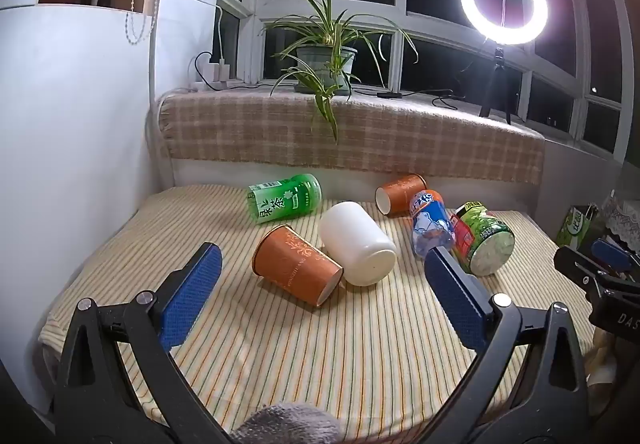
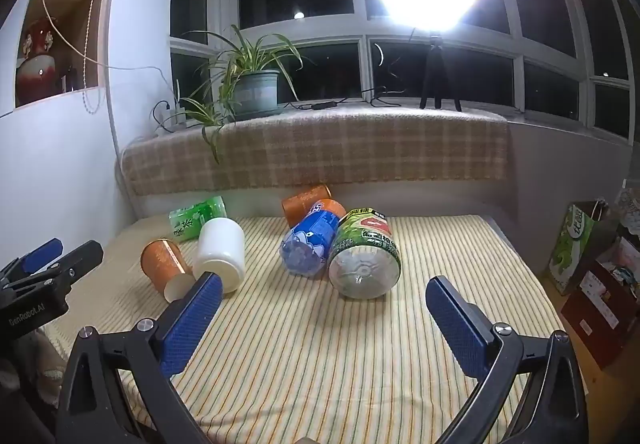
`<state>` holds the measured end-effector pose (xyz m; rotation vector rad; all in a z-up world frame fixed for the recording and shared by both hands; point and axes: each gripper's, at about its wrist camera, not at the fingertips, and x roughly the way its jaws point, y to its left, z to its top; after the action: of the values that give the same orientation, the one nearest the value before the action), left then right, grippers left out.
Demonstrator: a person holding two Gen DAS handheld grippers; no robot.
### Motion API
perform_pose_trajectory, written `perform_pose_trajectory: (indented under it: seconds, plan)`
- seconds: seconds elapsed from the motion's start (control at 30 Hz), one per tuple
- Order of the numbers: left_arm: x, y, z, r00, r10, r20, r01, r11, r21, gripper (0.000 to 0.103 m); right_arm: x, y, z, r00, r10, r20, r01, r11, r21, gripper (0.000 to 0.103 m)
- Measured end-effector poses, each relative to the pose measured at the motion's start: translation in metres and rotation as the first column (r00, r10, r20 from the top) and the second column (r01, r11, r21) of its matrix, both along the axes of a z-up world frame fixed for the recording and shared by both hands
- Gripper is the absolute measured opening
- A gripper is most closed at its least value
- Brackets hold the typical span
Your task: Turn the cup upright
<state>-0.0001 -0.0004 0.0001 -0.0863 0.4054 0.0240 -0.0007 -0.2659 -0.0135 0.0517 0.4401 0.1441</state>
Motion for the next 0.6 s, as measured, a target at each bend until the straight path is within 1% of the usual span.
perform_pose_trajectory:
  seconds: [0.23, 0.27, 0.4, 0.6]
  plan:
    - [0.003, 0.002, 0.0, 1.0, 0.006, -0.004, -0.006, 1.0, -0.003, 0.103, 0.004, -0.003, 0.004, 1.0, -0.008, -0.022, 0.008, 1.0, 0.01, 0.103]
    - [0.0, 0.0, 0.0, 1.0, 0.0, 0.002, 0.0, 1.0, 0.003, 0.103, 0.002, -0.001, -0.001, 1.0, -0.009, -0.013, 0.009, 1.0, 0.005, 0.103]
    - [0.0, 0.0, 0.0, 1.0, 0.002, 0.002, -0.002, 1.0, 0.002, 0.103, 0.001, -0.001, -0.001, 1.0, -0.009, -0.007, 0.009, 1.0, 0.004, 0.103]
    - [0.0, 0.0, 0.001, 1.0, 0.007, 0.003, -0.008, 1.0, 0.012, 0.103, 0.006, 0.004, 0.012, 1.0, -0.002, -0.003, 0.002, 1.0, -0.007, 0.103]
